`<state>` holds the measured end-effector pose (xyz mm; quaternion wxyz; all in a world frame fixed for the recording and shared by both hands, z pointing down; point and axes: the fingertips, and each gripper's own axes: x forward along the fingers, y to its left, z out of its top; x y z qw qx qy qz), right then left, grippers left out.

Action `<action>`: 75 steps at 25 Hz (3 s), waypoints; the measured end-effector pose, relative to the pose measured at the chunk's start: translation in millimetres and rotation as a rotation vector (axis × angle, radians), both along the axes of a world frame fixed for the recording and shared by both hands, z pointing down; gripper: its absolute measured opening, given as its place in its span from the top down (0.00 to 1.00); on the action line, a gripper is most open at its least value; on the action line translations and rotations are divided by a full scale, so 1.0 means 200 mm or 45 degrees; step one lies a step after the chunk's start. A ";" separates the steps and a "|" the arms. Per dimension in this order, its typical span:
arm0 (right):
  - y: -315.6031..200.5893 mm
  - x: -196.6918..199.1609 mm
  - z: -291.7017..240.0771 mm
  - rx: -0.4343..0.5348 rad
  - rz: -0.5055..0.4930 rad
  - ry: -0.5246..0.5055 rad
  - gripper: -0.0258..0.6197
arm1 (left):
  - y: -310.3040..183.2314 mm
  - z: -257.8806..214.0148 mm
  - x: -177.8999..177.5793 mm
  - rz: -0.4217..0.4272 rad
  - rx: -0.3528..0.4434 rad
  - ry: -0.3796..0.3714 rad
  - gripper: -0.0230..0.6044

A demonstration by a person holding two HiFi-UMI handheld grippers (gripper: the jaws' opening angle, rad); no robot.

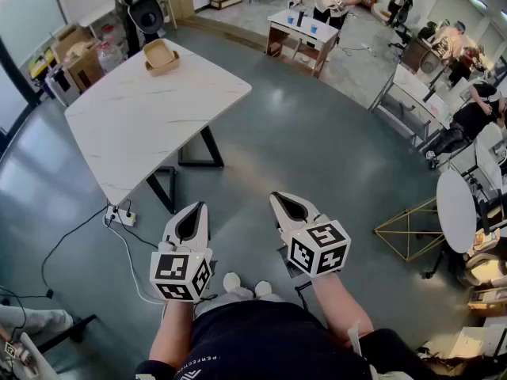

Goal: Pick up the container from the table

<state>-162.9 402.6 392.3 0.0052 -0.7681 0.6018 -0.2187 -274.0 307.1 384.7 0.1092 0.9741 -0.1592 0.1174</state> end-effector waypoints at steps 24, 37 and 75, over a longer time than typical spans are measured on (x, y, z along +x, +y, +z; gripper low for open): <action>-0.46 0.04 0.11 -0.062 0.053 -0.073 0.96 | -0.42 0.19 -0.01 0.069 -0.079 -0.055 0.98; -0.76 0.63 0.08 -0.027 -0.003 -0.075 0.96 | -0.74 0.15 0.51 -0.012 -0.057 -0.059 0.98; -1.71 1.50 0.19 -0.064 -0.290 -0.124 0.96 | -1.65 0.26 1.36 -0.173 -0.052 -0.161 0.97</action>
